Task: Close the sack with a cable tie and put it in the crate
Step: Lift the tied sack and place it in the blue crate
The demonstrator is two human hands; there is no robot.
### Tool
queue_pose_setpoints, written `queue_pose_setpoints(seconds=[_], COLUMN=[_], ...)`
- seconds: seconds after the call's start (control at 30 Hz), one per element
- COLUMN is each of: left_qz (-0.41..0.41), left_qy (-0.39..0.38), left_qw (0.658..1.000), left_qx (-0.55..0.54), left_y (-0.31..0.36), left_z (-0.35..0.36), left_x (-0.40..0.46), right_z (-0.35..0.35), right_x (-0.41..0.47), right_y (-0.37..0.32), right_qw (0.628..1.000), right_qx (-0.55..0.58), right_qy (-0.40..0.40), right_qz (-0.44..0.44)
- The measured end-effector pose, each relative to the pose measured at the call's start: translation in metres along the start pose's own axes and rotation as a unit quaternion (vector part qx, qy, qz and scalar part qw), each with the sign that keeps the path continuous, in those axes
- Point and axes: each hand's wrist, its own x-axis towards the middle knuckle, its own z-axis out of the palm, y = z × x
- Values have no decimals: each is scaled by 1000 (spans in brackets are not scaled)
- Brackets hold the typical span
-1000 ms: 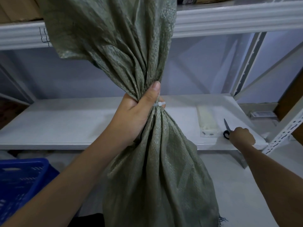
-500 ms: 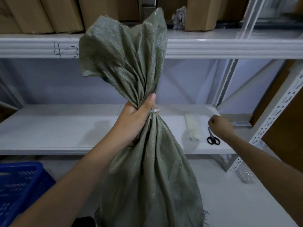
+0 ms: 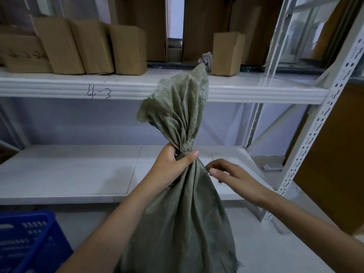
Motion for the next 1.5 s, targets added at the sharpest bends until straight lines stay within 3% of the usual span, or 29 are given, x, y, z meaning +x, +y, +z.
queue_pose_setpoints(seconds=[0.07,0.17,0.37,0.5,0.7,0.8,0.97,1.17,1.27,1.5], left_qz=[-3,14,43,47,42,38,-15,-164,-168,-134], left_qy=[0,-8,-11,-38,-63,-63,-75,-147,-103,112], left_qw=[1000,1000,999,997,994,991,988,964,969,971], left_qx=[7,24,21,52,78,108,133,150,150,165], left_y=[2,6,17,28,43,45,38,-1,-12,20], left_z=[1,1,-8,-5,-8,-13,-29,-49,-27,4], left_x=[-2,-5,-3,-1,2,-1,-23,-80,-99,-87], right_z=[11,29,47,62,75,76,74,69,62,38], right_x=[-8,-13,2,13,24,22,7,-3,-2,4], right_y=[-6,-12,-24,-35,-46,-52,-64,-85,-106,-158], right_qw=[997,990,982,971,969,972,979,977,972,952], right_qx=[47,118,185,226,238,223,185,194,213,272], right_qy=[-59,-79,26,-34,66,79,88,84,98,137], right_qz=[8,-1,-38,-69,-15,6,6,22,19,-3])
